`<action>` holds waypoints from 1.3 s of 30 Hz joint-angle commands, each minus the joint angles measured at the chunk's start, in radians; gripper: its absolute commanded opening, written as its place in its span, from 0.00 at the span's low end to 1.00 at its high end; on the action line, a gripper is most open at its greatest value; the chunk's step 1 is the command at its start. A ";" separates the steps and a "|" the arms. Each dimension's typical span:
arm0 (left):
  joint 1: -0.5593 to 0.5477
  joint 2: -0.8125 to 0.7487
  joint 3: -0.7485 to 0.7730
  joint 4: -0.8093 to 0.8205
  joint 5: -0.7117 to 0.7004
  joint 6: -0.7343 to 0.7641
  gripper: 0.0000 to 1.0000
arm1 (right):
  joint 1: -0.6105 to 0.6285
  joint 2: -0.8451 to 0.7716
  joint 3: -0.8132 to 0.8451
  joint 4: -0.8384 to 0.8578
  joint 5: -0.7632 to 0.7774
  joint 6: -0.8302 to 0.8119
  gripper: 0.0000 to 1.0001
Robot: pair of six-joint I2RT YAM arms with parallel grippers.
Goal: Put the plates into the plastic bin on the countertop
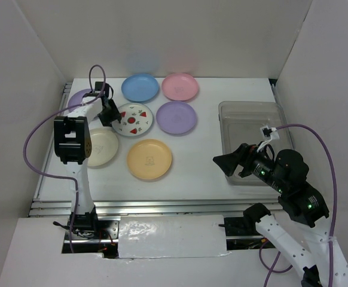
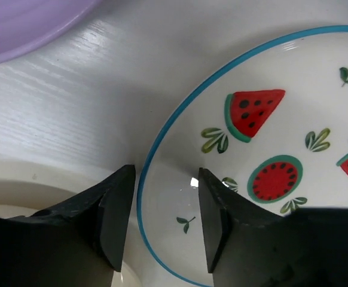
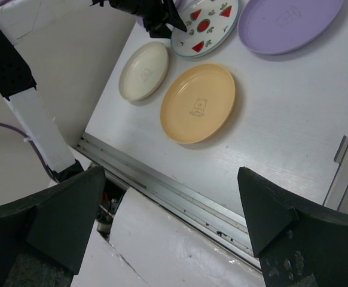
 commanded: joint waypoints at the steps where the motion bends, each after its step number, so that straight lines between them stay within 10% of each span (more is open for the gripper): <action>1: 0.002 0.005 -0.021 0.011 -0.006 0.009 0.57 | 0.009 -0.003 -0.004 0.053 -0.001 -0.009 1.00; 8: 0.002 -0.051 -0.069 0.009 -0.069 -0.019 0.00 | 0.010 -0.017 0.004 0.039 0.004 -0.007 1.00; 27: -0.015 -0.521 -0.165 0.078 0.145 -0.033 0.00 | -0.005 0.103 -0.120 0.260 -0.013 0.040 1.00; 39: -0.010 -0.797 -0.325 0.124 0.425 -0.068 0.00 | -0.085 0.527 -0.039 0.633 -0.249 0.089 1.00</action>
